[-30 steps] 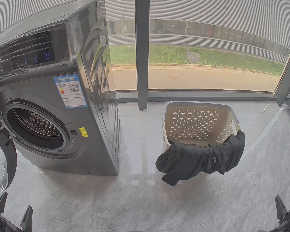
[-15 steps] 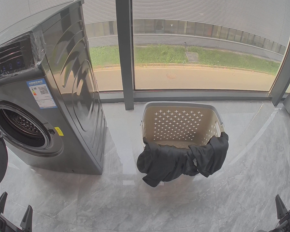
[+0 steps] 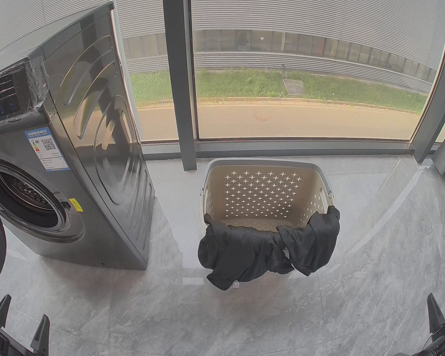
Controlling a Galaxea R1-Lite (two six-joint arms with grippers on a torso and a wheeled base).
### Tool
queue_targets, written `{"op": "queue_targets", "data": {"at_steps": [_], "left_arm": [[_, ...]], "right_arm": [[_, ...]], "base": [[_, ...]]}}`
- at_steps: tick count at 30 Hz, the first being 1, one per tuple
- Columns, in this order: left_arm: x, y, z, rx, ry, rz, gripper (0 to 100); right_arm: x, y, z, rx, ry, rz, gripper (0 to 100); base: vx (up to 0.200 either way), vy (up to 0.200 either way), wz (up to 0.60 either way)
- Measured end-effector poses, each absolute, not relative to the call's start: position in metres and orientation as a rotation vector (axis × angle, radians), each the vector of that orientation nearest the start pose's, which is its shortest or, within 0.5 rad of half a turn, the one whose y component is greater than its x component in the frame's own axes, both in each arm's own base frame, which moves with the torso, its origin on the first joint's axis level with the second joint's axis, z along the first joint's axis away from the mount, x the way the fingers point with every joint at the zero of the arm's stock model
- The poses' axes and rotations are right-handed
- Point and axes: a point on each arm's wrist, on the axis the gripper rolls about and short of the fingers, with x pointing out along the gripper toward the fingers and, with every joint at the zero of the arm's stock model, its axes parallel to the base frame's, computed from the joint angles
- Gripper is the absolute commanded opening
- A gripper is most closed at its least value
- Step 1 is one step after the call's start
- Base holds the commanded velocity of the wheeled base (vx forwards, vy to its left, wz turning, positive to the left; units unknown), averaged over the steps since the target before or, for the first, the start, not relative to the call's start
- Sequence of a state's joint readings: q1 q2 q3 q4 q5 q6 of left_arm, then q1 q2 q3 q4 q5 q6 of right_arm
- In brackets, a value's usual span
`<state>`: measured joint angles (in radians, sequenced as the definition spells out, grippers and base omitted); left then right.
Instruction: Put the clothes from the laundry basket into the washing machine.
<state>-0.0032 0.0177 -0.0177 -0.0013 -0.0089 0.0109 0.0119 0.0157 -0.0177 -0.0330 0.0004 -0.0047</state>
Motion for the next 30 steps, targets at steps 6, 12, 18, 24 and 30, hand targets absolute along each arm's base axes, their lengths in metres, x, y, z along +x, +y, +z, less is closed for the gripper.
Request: {"op": "queue_targets", "data": {"at_steps": [6,12,18,24,30], "left_arm": [[-0.023,0.000,0.081,0.011,0.000,-0.013,100],[-0.023,0.000,0.081,0.011,-0.001,-0.012,100],[-0.023,0.000,0.081,0.011,-0.001,-0.012,100],[-0.023,0.000,0.081,0.010,-0.001,-0.012,100],[-0.023,0.000,0.081,0.008,-0.001,-0.011,100]], "right_arm": [[-0.032,0.000,0.116,-0.008,-0.116,0.033,100],[-0.022,0.000,0.143,-0.007,-0.029,0.115,100],[0.015,0.004,0.154,0.007,0.173,0.229,100],[0.060,0.014,0.158,0.064,0.321,0.316,100],[0.110,0.025,0.147,0.105,0.433,0.352,100]], "base": [[0.000,-0.033,0.00],[0.000,0.000,0.00],[0.000,0.000,0.00],[0.133,0.000,0.00],[0.133,0.000,0.00]]}}
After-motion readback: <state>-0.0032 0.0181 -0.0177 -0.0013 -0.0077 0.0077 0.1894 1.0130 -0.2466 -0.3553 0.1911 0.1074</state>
